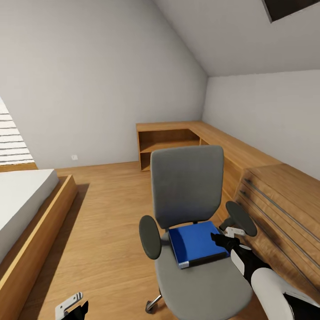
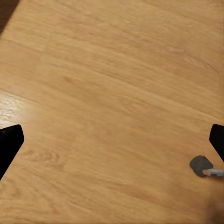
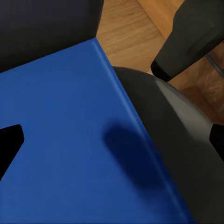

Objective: In the bedroom, organize the workspace by keeping the computer under the desk, ensuring the monitor is on the desk, placing the keyboard on the desk next to the monitor, placing the mouse on the desk next to the keyboard, moving the folder from the swivel chair onto the desk next to the mouse, stacking the notebook on top of the folder with the pen on top of the notebook, and positioning the swivel chair next to the desk.

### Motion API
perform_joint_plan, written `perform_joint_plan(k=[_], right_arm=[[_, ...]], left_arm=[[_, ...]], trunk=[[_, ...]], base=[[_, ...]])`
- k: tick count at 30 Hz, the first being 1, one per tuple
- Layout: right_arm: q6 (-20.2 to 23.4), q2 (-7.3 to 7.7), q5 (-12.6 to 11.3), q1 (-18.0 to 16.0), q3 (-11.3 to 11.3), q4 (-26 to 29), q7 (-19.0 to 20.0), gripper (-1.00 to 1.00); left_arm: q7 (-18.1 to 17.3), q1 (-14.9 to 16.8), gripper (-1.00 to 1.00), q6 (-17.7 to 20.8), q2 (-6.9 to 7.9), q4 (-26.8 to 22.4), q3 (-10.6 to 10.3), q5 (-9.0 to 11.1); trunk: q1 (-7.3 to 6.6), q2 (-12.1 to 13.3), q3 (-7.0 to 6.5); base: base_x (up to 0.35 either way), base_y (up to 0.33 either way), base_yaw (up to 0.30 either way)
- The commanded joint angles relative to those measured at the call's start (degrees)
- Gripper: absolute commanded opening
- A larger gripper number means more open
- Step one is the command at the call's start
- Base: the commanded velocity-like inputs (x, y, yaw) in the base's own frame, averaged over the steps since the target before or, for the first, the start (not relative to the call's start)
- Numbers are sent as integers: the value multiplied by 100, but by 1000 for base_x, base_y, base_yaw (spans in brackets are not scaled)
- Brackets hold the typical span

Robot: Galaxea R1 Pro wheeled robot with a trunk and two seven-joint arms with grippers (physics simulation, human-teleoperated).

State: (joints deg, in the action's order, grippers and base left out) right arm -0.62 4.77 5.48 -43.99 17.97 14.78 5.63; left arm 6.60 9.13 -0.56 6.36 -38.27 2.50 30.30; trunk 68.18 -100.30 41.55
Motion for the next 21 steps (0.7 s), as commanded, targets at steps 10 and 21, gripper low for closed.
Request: perform_joint_plan(k=[10,21], right_arm=[[-8,-1,58,-4,49,-15,78,100],[0,82,66,-4,55,-14,667,100]], left_arm=[[41,1,100,-6,-9,-5,-16,56],[35,1,100,-6,-12,-5,-13,55]], trunk=[[-1,-2,5],[-1,-2,5]], base=[[1,-1,0],[0,0,0]])
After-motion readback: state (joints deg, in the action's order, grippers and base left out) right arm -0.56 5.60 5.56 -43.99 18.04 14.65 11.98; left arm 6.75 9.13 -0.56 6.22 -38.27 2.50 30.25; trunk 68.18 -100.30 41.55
